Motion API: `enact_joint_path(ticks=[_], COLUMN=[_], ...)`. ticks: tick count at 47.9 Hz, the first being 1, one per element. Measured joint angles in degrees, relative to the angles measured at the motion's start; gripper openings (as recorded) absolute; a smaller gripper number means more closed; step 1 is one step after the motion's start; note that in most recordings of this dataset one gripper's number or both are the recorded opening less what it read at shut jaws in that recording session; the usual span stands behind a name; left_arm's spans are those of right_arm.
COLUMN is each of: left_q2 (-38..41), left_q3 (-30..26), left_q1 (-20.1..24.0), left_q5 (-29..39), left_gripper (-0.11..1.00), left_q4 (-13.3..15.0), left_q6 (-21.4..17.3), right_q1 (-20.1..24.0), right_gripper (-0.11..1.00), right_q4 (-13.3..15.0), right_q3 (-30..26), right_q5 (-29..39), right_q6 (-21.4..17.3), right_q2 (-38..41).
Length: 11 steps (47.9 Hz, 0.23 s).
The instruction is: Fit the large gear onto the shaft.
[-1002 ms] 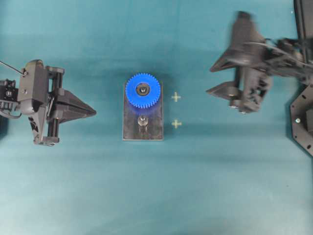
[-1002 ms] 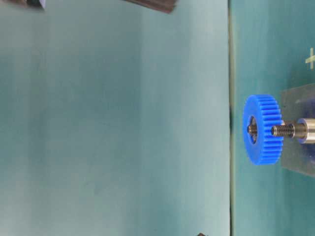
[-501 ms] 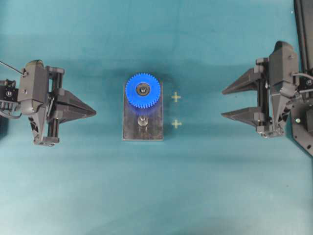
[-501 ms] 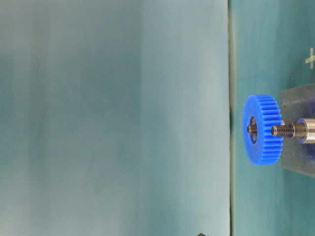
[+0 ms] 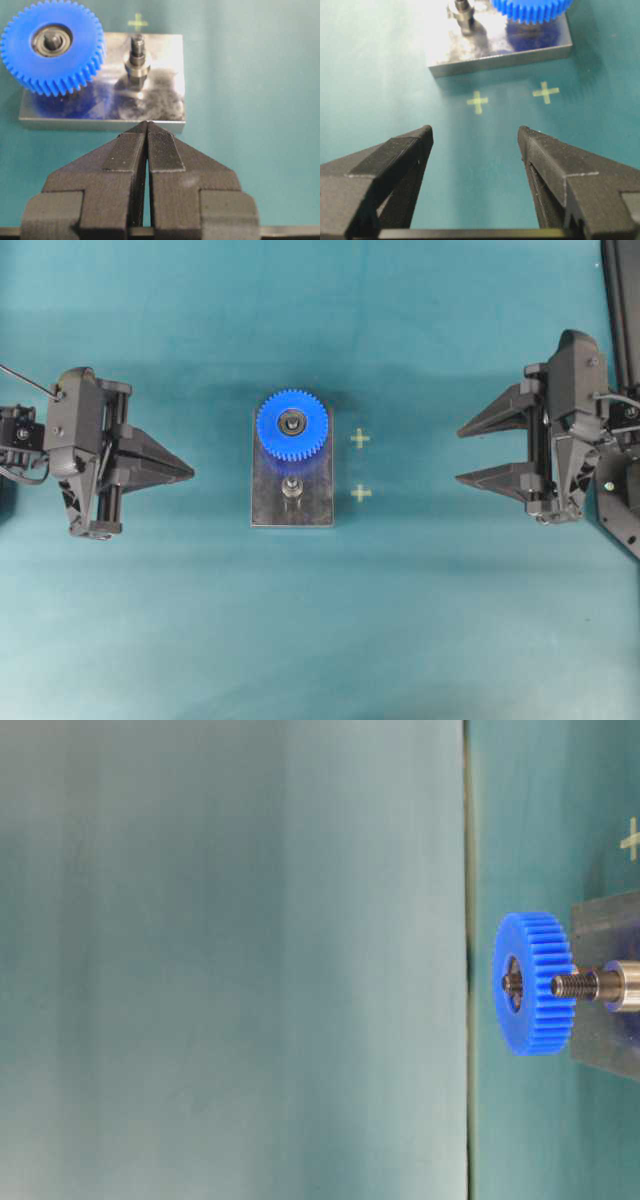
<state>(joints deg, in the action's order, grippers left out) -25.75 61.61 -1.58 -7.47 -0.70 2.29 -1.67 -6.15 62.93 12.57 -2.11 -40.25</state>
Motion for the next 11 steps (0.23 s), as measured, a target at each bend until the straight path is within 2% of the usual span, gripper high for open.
enact_joint_path(ticks=[11], left_q2=[-0.1], left_q3=[1.1], left_q1=[0.1], left_q5=[0.0], left_gripper=[0.00], left_q4=[0.1], left_q6=[-0.1], right_q1=[0.3], right_gripper=[0.77], right_q4=[0.1], right_q3=[1.9], right_q5=[0.0], right_q6=[0.0], right_q2=[-0.2])
